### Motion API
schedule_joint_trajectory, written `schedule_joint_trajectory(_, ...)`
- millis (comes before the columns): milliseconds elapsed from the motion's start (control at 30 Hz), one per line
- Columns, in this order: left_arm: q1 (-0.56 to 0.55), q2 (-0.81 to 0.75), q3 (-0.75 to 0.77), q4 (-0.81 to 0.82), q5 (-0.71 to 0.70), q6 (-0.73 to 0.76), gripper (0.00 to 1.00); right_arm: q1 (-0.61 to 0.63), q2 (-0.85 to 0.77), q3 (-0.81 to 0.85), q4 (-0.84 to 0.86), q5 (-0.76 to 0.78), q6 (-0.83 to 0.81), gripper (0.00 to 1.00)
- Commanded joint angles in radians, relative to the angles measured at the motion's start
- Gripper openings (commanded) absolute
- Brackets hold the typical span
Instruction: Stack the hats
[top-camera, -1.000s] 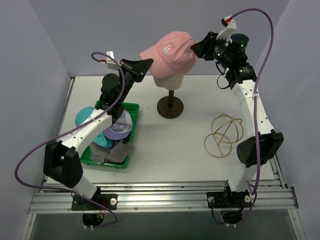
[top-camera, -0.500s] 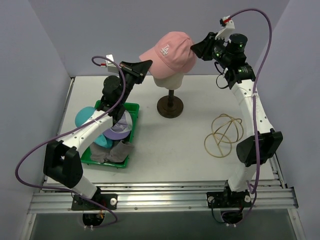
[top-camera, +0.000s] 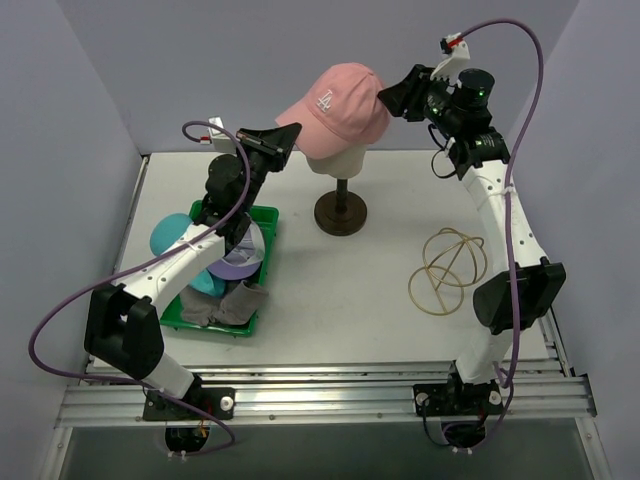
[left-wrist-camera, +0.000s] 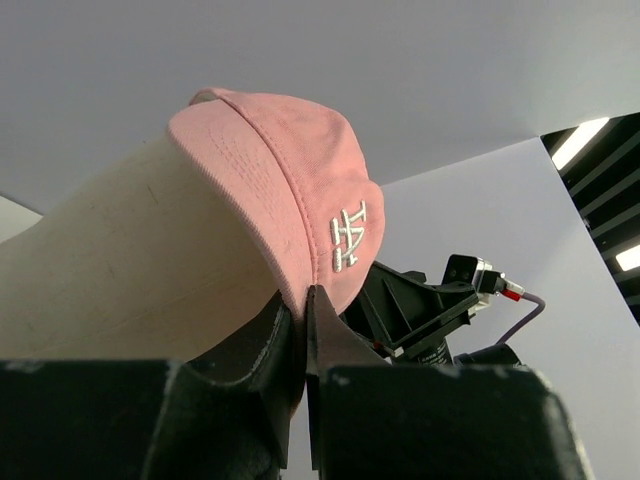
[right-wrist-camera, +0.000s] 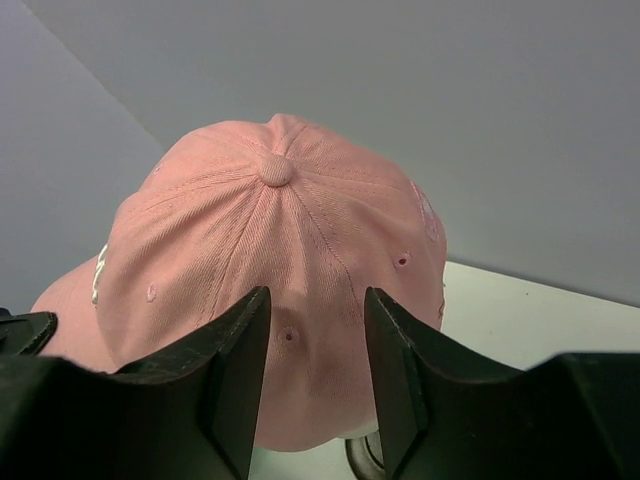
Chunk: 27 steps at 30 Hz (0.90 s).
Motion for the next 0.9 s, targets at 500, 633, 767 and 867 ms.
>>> schedule_joint_trajectory(500,-0.03,0.031,0.021,-0.094,-0.091,-0.072,0.02,0.008,-0.064,-0.042,0.057,-0.042,-0.028,0.29)
schedule_joint_trajectory(633,-0.03,0.031,0.016,-0.096,-0.094,-0.076,0.02,0.007,-0.053,-0.035,0.071,-0.046,-0.011,0.13)
schedule_joint_trajectory(767,-0.032,0.031,0.007,-0.088,-0.091,-0.078,0.02,0.007,-0.041,-0.015,0.071,-0.048,-0.008,0.01)
schedule_joint_trajectory(867,-0.032,0.03,-0.003,-0.076,-0.083,-0.086,0.02,0.01,-0.03,0.008,0.071,-0.046,-0.005,0.0)
